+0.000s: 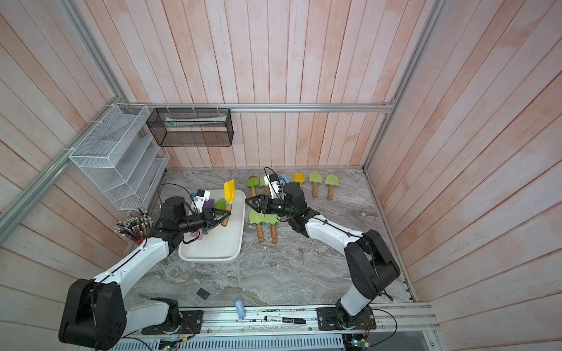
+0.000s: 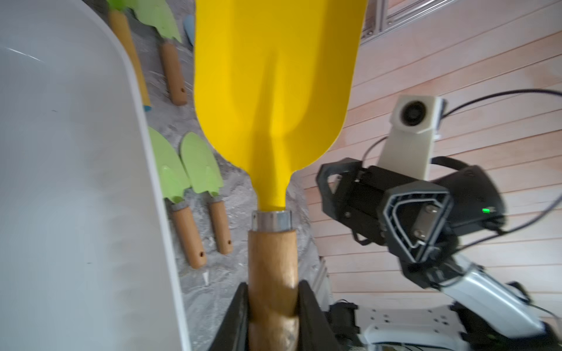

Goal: Take the shovel out of the storage box
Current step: Pick up the shovel from the storage box.

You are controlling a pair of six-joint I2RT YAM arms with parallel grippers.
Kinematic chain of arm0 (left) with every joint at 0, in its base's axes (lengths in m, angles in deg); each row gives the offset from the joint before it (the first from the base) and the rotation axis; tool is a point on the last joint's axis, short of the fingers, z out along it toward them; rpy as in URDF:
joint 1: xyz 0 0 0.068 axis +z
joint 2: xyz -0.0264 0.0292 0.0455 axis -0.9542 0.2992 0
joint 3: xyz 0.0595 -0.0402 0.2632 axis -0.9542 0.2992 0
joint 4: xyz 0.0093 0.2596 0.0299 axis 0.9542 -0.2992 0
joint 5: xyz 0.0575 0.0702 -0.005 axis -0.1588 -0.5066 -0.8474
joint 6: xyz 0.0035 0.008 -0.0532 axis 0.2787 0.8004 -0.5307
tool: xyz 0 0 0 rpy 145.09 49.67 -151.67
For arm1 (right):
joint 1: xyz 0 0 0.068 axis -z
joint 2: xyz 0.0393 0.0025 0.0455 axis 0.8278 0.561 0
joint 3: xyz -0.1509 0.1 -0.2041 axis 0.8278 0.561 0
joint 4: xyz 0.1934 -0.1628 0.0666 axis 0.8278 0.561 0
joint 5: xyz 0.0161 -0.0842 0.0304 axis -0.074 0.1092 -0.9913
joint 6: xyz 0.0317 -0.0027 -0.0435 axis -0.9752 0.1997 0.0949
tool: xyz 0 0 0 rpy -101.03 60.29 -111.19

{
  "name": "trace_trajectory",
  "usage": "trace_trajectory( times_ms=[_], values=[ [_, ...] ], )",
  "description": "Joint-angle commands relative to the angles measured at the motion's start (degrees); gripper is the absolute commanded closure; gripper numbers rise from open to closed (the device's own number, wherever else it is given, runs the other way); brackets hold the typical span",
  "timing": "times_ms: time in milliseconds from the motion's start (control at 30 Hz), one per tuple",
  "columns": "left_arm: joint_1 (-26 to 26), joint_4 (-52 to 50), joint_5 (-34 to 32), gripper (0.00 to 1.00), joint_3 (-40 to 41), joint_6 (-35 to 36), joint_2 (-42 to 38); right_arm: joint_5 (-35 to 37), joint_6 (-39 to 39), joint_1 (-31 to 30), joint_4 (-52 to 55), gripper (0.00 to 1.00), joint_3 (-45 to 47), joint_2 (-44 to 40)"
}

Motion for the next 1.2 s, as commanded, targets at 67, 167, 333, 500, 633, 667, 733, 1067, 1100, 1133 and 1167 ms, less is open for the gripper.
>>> trace_trajectory(
  times_ms=[67,167,333,500,633,667,733,1067,1100,1133,1167],
  values=[
    [0.21,26.13,9.61,0.92,2.73,-16.43,0.68,-9.48,-11.47,-0.35,-19.72,0.44,1.02,3.92],
    [0.21,30.29,10.26,0.92,3.12,-19.8,1.16,-11.65,-15.41,-0.36,-26.93,0.44,1.28,5.91],
    [0.21,38.12,10.62,0.92,3.48,-26.11,3.24,-14.28,-22.44,-0.95,-39.14,0.44,0.78,9.37],
    [-0.25,45.04,10.53,0.92,4.02,-31.59,5.2,-15.61,-23.93,-2.34,-42.46,0.45,-1.03,10.88],
    [-1.53,41.51,10.19,0.92,3.18,-29.46,4.36,-15.75,-24.4,-2.69,-43.66,0.47,-2.26,11.81],
    [-1.79,41.24,10.05,0.92,3.01,-29.3,4.34,-15.78,-24.82,-2.64,-44.03,0.48,-2.56,12.18],
    [-2.43,40.85,9.84,0.92,2.81,-29.2,4.19,-16.08,-26.12,-2.64,-45.93,0.49,-3.25,13.13],
    [-4.28,40.86,8.69,0.92,2.86,-29.1,4.34,-16.4,-30.51,-2.5,-50.77,0.63,-5.66,15.19],
    [-4.28,41.04,8.69,0.92,2.9,-29.15,4.37,-16.25,-30.74,-2.33,-51.1,0.66,-5.51,15.14],
    [-4.32,41.16,8.76,0.92,2.86,-29.12,4.37,-16.02,-31.07,-2.27,-51.67,0.68,-5.15,15.22],
    [-4.33,41.23,8.69,0.92,2.78,-29.25,4.37,-15.83,-31.47,-2.12,-52.45,0.7,-4.86,15.3]
  ],
)
